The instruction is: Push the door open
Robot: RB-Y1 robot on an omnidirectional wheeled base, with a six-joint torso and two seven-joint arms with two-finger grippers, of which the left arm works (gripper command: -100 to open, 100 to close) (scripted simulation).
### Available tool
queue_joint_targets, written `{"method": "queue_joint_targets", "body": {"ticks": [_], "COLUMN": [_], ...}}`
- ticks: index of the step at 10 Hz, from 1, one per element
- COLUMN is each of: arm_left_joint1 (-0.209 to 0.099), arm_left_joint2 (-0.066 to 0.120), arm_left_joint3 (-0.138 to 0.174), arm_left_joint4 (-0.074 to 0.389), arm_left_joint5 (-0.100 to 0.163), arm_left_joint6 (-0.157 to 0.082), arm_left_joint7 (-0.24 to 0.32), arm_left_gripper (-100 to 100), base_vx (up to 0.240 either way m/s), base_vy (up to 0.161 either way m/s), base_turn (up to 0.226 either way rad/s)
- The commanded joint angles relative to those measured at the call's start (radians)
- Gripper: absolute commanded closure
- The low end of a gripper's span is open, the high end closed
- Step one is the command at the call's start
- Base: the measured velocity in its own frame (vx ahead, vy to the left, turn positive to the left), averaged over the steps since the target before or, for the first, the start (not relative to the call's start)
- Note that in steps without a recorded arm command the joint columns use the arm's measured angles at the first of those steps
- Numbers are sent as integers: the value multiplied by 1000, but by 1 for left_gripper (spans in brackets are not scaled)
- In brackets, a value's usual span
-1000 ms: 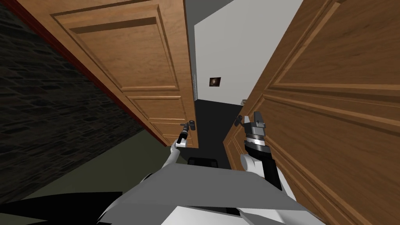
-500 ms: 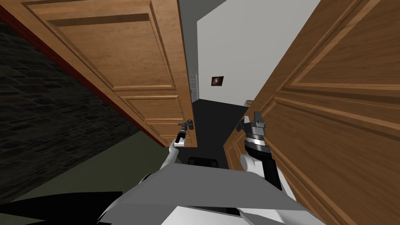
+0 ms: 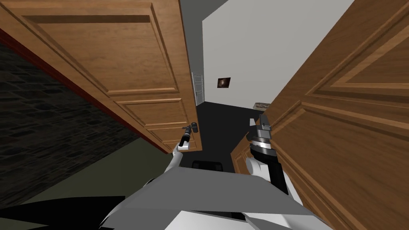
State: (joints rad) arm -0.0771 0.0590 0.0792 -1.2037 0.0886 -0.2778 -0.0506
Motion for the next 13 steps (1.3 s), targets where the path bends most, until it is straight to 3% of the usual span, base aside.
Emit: {"method": "queue_joint_targets", "body": {"ticks": [1, 13], "arm_left_joint1": [-11, -18], "arm_left_joint2": [28, 23], "arm_left_joint3": [24, 86], "arm_left_joint4": [0, -1], "arm_left_joint5": [7, 36], "arm_left_joint6": [-4, -6], "arm_left_joint7": [-1, -70], "arm_left_gripper": [100, 100], "base_vx": [143, 121], "base_vy": [3, 2], "base_turn": [34, 72]}}
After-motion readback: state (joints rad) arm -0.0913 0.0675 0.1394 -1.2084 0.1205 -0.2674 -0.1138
